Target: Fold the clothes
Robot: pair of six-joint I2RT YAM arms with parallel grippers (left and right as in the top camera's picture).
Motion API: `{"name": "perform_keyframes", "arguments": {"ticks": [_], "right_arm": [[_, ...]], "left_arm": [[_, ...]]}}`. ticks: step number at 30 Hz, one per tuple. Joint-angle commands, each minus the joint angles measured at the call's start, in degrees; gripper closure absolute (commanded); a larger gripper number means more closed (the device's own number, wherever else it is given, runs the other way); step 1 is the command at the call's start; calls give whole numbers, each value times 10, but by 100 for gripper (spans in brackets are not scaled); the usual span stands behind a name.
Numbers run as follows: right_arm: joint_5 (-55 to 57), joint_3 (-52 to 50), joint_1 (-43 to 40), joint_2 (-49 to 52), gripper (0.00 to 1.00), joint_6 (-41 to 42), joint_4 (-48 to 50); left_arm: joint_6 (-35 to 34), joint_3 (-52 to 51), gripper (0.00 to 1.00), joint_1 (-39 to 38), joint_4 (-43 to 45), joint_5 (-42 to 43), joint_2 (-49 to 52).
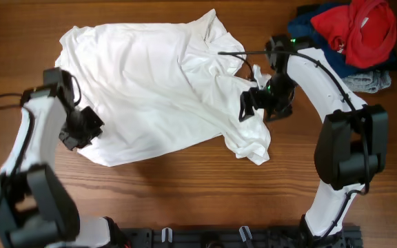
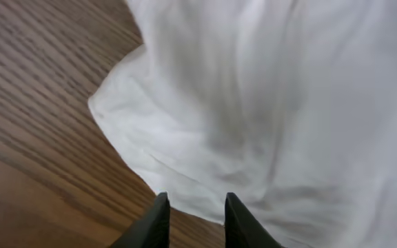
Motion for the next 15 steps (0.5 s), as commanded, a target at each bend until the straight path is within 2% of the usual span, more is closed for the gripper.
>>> {"name": "perform_keyframes", "arguments": {"ticks": [1, 3, 5, 6, 7, 10, 12, 13, 15], "right_arm": [[-5, 13, 3, -13, 13, -8, 10], [-5, 13, 3, -13, 13, -8, 13], [-10, 13, 3, -13, 13, -8, 15], [-19, 13, 3, -13, 13, -8, 23], [-28, 13, 3, -13, 13, -8, 30], [-55, 13, 3, -13, 13, -7, 53], [-61, 13, 3, -13, 13, -7, 63], [-61, 13, 3, -13, 13, -7, 67], [-61, 13, 3, -13, 13, -7, 71]], "left_arm": [[-25, -66, 68, 31, 39, -3, -72], [-26, -89, 54, 50, 56, -21, -84], [-25, -103, 24, 72, 71, -40, -85], [-25, -114, 15, 87, 95, -44, -85], [-25, -120, 11, 99, 116, -44, -85], [-25, -123, 3, 122, 160, -44, -79], [-25, -123, 2, 132, 186, -40, -77], [-25, -124, 5, 135, 198, -31, -75], [-24, -127, 17, 136, 221, 10, -64]]}}
